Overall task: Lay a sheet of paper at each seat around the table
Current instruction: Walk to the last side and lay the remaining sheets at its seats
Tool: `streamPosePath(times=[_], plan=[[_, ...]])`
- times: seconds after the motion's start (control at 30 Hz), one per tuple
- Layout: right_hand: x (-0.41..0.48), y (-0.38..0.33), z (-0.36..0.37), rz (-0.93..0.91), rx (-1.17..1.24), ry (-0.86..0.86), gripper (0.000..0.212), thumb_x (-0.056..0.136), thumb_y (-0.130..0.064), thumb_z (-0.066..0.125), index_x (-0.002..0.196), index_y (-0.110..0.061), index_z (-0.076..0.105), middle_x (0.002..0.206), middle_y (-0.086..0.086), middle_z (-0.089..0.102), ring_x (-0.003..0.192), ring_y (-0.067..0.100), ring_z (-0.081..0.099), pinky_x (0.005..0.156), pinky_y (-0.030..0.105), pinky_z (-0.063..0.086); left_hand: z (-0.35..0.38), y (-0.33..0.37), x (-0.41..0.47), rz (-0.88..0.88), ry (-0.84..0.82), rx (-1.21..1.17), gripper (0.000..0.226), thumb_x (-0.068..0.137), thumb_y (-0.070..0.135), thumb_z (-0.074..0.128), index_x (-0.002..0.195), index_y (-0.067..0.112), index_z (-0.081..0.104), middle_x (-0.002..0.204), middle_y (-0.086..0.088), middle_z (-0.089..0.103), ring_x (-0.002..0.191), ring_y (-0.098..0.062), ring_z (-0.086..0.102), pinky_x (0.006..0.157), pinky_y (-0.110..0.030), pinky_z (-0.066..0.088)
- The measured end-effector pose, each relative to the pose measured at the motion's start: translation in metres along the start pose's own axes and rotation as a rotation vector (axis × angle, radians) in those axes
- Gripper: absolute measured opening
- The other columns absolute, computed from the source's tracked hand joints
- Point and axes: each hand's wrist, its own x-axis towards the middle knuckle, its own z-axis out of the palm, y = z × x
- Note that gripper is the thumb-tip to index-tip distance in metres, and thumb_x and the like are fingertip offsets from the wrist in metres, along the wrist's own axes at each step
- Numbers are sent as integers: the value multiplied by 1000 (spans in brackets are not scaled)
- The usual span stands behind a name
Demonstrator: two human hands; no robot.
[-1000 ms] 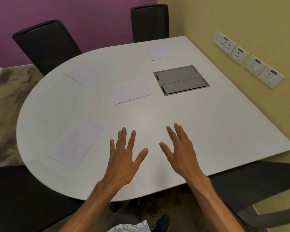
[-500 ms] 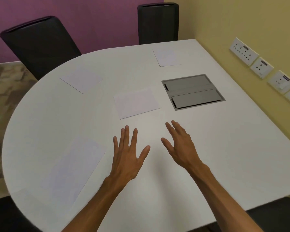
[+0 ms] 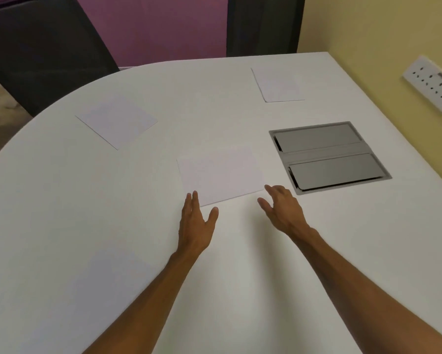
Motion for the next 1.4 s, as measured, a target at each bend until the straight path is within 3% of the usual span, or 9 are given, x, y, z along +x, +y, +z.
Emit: streamPosePath(times=[0.17,0.37,0.53,0.63,0.7,0.83,0.97,1.27,1.4], plan=[[59,6,27,138,107,-4,56,101,-44,48,146,-10,43,144,16,48,131,33,46,101,47,44,5,-16,54,-210,180,-242,77,94,26,66,156,9,23,163,-10,24,148,-29,30,118,-42,33],[108,13,40,247,132,29,54,97,-37,54,142,-8,46,137,17,51,128,35,47,97,46,44,5,-32,90,-479,253,-364,70,87,22,72,146,7,37,148,-14,39,126,-35,52,86,-37,45],[129,22,52,316,138,64,48,94,-30,59,136,-7,53,130,17,58,122,36,53,93,43,46,6,-39,107,-562,255,-441,66,85,18,73,141,6,42,143,-14,48,119,-34,58,89,-37,50],[135,24,58,339,206,119,46,91,-24,65,131,-3,58,127,20,62,118,39,57,95,42,47,5,-39,115,-622,267,-555,60,83,12,74,137,5,49,134,-14,55,95,-28,65,89,-42,58],[139,24,59,374,284,151,45,89,-20,68,129,-2,60,125,20,65,116,37,60,97,39,47,5,-38,119,-655,282,-625,54,83,7,74,133,4,54,122,-14,60,75,-19,59,80,-40,61],[143,25,60,429,369,174,35,85,-13,70,118,-1,66,108,18,72,104,33,65,89,34,48,6,-40,123,-700,289,-706,41,82,2,75,120,1,61,116,-18,65,91,-28,63,78,-43,62],[143,24,61,476,413,191,28,81,-8,72,107,-1,68,100,17,71,92,33,67,74,27,45,5,-42,125,-716,302,-715,22,82,0,75,100,4,63,105,-16,67,82,-24,63,74,-39,62],[144,35,61,622,692,208,21,72,-1,72,64,-12,56,74,9,63,63,27,56,66,43,59,2,-46,127,-758,274,-738,10,82,0,73,78,2,64,73,-11,64,57,-18,57,77,-39,60],[143,39,62,615,739,199,9,72,-2,69,68,-7,63,73,8,63,65,26,57,71,52,60,1,-49,128,-778,223,-768,11,80,-1,74,75,0,64,70,-12,64,52,-17,53,58,-29,52]])
